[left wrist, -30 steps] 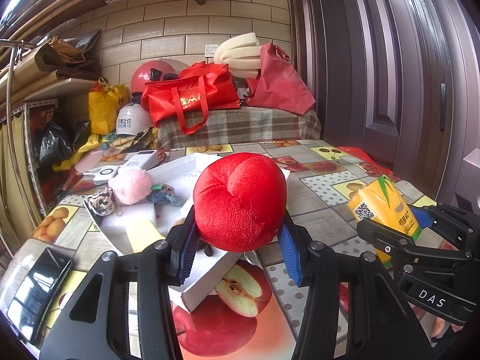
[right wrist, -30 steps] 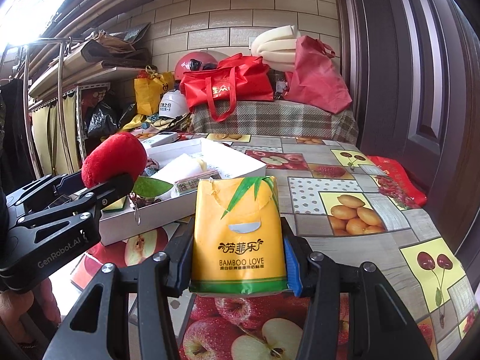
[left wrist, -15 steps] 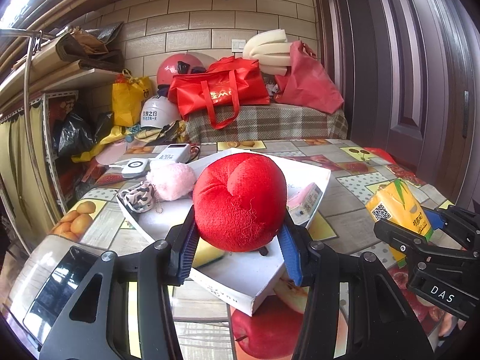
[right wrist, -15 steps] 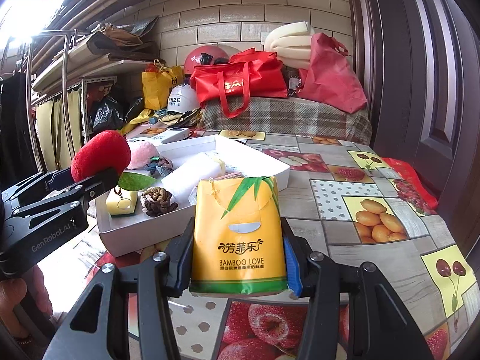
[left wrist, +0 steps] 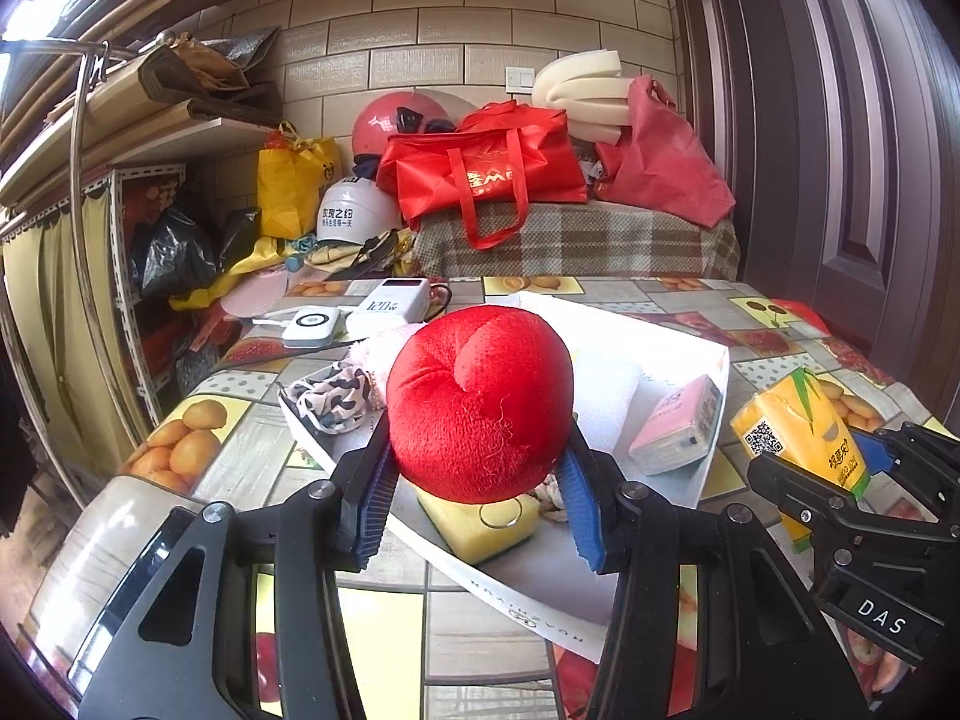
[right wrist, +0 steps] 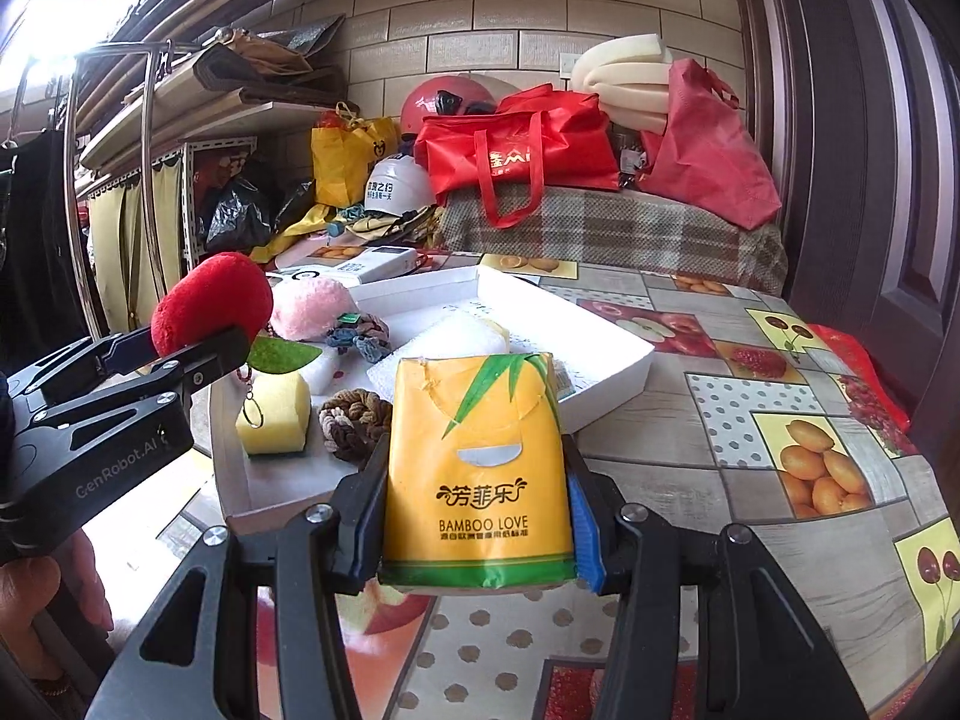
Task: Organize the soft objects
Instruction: 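Carry the plush apple over the box with the left tool while the right tool carries the tissue pack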
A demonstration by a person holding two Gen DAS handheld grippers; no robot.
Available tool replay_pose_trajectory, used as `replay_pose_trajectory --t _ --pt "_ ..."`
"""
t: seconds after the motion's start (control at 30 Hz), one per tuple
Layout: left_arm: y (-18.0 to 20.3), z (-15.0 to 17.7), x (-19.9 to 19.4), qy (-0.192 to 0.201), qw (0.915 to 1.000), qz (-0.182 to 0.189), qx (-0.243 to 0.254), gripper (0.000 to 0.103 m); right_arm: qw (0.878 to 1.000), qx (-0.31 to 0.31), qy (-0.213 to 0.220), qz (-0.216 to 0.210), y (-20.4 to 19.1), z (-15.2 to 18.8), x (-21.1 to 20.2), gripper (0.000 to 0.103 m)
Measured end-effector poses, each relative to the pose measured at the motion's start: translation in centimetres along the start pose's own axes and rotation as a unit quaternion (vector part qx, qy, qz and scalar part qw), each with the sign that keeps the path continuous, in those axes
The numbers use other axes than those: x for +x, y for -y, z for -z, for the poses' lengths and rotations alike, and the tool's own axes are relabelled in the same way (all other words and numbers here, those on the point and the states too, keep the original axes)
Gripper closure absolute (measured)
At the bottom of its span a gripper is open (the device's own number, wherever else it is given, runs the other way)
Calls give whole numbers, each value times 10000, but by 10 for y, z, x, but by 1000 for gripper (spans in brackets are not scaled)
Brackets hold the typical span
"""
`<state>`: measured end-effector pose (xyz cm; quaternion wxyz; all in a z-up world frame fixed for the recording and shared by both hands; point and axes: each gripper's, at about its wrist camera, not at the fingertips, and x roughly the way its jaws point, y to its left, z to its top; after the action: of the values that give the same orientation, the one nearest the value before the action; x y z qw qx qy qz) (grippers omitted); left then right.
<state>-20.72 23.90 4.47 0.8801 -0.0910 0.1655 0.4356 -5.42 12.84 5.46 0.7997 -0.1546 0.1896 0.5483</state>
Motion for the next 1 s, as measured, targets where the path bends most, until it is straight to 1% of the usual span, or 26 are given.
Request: replay_pose_trajectory --t 0.23,0.6,0.8,1.0 --pt "-5 -8 20 -43 9999 -131 52 53 9999 -9 -69 -132 -12 -12 22 53" --pt "-9 -18 54 -345 9993 -160 53 53 9995 40 -173 -245 -19 -31 59 53" --pt "-5 -26 81 -538 9979 -312 193 53 9996 96 -201 -162 -18 -41 78 53" --pt "0 -34 102 -564 9967 -482 319 51 9992 236 -333 -14 -11 -49 96 52"
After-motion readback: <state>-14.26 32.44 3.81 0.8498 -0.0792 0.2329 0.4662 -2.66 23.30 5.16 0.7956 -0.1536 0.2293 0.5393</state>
